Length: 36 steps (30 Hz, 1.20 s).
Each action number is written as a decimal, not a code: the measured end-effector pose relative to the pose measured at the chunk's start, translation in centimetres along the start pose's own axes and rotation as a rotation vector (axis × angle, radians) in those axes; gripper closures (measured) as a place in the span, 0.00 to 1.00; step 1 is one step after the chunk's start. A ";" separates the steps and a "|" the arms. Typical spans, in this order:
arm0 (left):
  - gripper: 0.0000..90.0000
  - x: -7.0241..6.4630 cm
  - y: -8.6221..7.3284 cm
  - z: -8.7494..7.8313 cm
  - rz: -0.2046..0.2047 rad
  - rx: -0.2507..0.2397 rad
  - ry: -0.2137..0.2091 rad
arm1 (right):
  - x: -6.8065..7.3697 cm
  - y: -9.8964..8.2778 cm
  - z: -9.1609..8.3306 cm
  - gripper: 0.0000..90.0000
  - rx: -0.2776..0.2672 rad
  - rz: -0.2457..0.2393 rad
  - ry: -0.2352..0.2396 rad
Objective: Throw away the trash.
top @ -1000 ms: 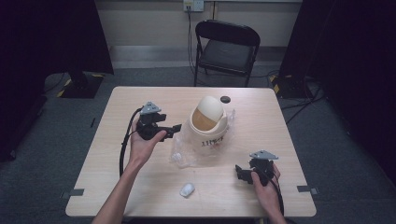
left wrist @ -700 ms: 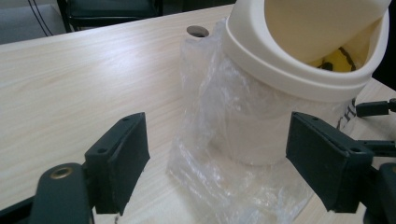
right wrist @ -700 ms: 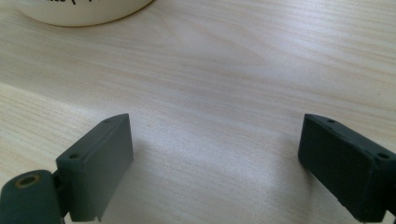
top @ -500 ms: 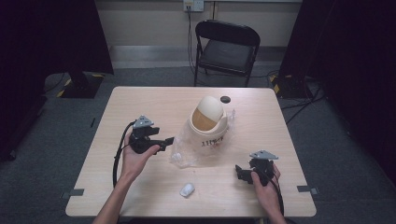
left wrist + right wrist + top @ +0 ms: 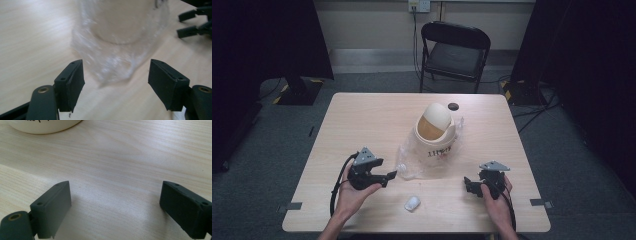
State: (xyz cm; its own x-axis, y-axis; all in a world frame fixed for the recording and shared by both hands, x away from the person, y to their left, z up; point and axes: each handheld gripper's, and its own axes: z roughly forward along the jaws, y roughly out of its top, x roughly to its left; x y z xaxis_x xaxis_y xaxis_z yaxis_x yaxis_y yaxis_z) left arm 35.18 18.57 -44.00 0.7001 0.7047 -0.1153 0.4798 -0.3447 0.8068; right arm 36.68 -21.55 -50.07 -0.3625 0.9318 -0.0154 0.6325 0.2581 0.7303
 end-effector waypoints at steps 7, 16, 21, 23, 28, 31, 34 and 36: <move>0.31 -2.7 -2.0 0.1 -0.005 0.052 -0.114 | 0.0 0.0 0.0 0.11 0.000 0.000 0.000; 0.35 -5.1 -3.4 1.9 0.008 0.095 -0.181 | 0.0 0.0 0.0 0.10 0.000 0.000 0.000; 0.44 -6.2 -3.6 2.7 0.019 0.100 -0.181 | 0.0 0.0 0.0 0.11 0.000 0.000 0.000; 0.49 -6.6 -3.7 3.2 0.042 0.122 -0.177 | 0.0 0.0 0.0 0.10 0.000 0.000 0.000; 0.54 -7.1 -4.2 4.4 0.062 0.159 -0.156 | 0.0 0.0 0.0 0.10 -0.001 -0.001 0.000; 0.59 -7.2 -4.1 4.4 0.077 0.162 -0.137 | 0.0 0.0 0.0 0.10 0.000 0.000 0.000; 0.67 -7.1 -4.2 4.4 0.112 0.158 -0.120 | 0.0 0.0 0.0 0.10 0.000 0.000 0.000; 0.69 -7.1 -4.2 4.4 0.102 0.155 -0.119 | 0.0 0.0 0.0 0.10 0.000 0.000 0.000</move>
State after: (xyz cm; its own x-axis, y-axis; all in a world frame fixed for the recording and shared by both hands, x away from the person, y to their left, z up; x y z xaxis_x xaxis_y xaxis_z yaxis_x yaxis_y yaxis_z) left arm 30.49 12.29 -49.12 0.8023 0.5863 -0.1120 0.4720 -0.5081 0.7205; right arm 36.68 -21.55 -50.07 -0.3626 0.9318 -0.0150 0.6325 0.2579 0.7304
